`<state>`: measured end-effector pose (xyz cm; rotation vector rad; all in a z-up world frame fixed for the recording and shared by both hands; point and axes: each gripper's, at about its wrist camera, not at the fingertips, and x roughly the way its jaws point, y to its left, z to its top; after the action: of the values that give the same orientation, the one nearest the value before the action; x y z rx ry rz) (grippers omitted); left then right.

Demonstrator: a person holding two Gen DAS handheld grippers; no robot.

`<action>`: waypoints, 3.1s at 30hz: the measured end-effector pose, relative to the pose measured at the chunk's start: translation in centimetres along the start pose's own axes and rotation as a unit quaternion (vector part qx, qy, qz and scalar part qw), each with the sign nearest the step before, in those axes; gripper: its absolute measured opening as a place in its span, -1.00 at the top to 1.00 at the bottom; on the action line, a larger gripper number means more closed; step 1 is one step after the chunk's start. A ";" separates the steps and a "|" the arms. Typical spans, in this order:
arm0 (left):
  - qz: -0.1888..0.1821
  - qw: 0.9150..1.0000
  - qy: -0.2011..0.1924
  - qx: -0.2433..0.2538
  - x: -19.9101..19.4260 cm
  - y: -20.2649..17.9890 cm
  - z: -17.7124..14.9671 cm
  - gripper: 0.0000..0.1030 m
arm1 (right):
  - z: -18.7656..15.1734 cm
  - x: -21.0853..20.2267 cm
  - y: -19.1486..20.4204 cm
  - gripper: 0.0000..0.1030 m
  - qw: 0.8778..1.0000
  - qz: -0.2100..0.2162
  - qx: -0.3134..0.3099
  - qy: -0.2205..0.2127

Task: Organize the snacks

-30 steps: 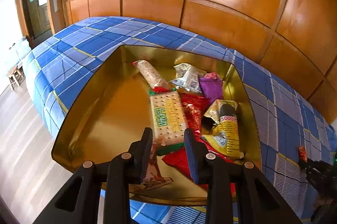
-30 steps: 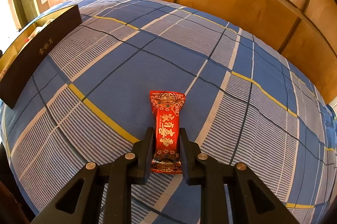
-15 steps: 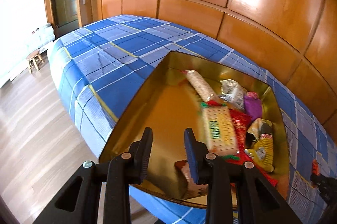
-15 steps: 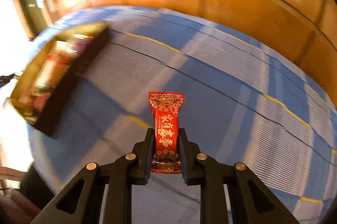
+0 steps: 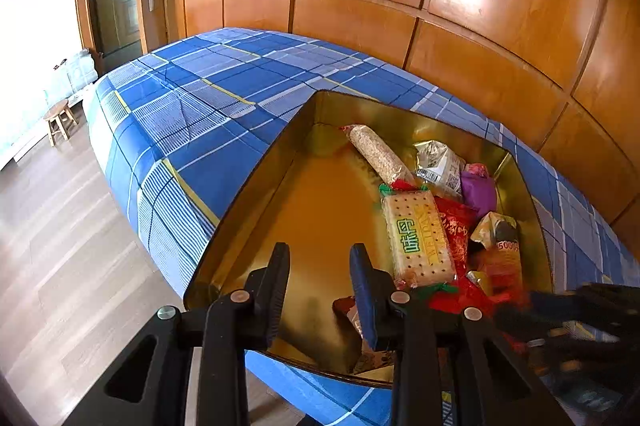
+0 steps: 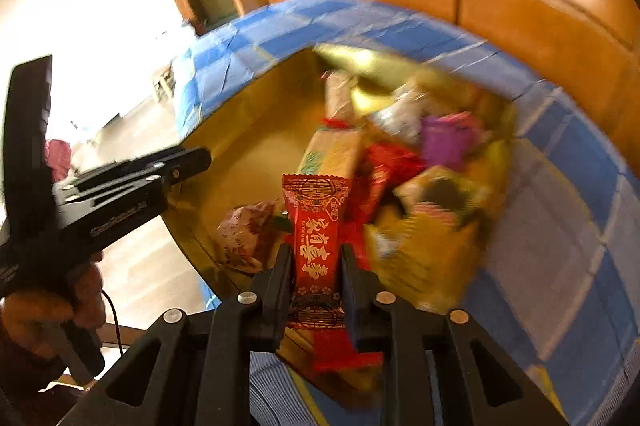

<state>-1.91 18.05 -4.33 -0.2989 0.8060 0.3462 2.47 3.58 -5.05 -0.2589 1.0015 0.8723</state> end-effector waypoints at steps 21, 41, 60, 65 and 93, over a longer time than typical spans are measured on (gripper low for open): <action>0.000 0.999 -0.006 0.031 -0.2 -1.9 -0.5 0.23 | -1.3 2.4 0.3 0.50 0.999 -0.044 -0.010 0.020; -0.001 0.998 -0.035 0.055 -2.8 -4.0 -0.9 -0.15 | -3.0 -3.8 -0.5 0.43 0.990 -0.102 0.059 -0.078; -0.018 0.994 -0.064 0.082 -5.7 -6.8 -2.8 -0.59 | -5.9 -7.4 -0.8 0.35 0.971 -0.166 0.104 -0.136; -0.015 0.994 -0.067 0.081 -5.9 -6.7 -2.7 -0.67 | -6.2 -7.6 -0.8 0.35 0.970 -0.168 0.107 -0.139; -0.013 0.995 -0.067 0.076 -5.9 -6.2 -2.7 -0.73 | -6.2 -7.6 -0.3 0.34 0.971 -0.168 0.099 -0.141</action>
<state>-4.91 10.33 -0.86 -0.1422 0.6911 0.2751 -3.03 -4.07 -2.30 -0.1251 0.7442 0.4797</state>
